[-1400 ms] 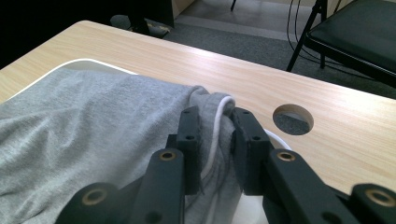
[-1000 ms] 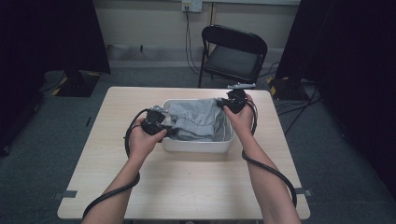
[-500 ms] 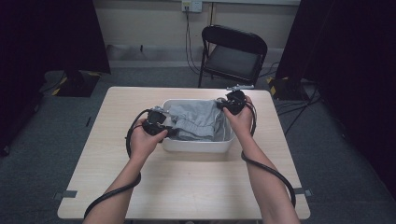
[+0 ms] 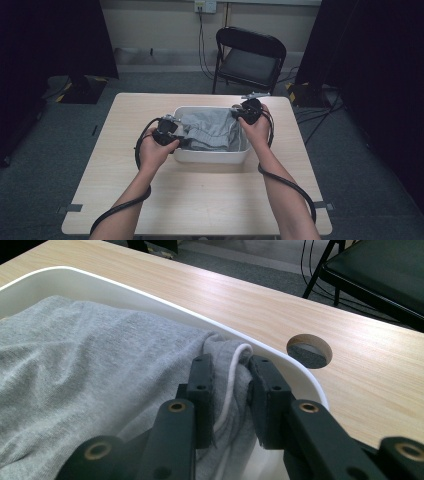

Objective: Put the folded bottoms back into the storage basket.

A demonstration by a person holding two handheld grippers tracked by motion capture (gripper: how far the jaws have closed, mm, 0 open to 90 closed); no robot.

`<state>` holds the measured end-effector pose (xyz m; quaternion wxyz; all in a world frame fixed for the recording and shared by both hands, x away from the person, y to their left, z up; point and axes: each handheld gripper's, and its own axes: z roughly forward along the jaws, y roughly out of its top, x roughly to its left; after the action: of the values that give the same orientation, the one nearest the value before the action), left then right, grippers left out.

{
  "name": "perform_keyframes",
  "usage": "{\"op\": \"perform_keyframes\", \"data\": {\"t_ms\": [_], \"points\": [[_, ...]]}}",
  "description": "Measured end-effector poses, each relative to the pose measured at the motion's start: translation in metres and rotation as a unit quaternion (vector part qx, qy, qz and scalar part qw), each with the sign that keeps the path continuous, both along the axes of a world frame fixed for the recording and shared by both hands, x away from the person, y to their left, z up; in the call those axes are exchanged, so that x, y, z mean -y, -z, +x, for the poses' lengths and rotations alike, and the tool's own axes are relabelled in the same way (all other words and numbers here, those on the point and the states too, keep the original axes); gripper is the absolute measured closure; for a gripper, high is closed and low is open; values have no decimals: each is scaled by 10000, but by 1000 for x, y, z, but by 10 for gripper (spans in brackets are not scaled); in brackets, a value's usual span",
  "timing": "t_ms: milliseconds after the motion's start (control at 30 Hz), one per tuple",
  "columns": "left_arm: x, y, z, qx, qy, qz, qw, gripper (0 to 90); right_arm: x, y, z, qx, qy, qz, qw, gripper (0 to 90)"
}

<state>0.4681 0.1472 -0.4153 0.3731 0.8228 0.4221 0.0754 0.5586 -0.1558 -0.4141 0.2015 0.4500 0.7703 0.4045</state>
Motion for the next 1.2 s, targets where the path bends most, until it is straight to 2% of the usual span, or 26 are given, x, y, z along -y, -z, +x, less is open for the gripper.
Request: {"op": "perform_keyframes", "data": {"t_ms": [333, 1200], "points": [[-1, 4, 0, 18, -53, -50, 10000, 755, 0, 2, -1, 16, -9, -43, 10000, 729], [-1, 10, 1, 24, -76, -9, 10000, 760, -1, 8, 0, -78, -10, -120, 9999, 728]]}}
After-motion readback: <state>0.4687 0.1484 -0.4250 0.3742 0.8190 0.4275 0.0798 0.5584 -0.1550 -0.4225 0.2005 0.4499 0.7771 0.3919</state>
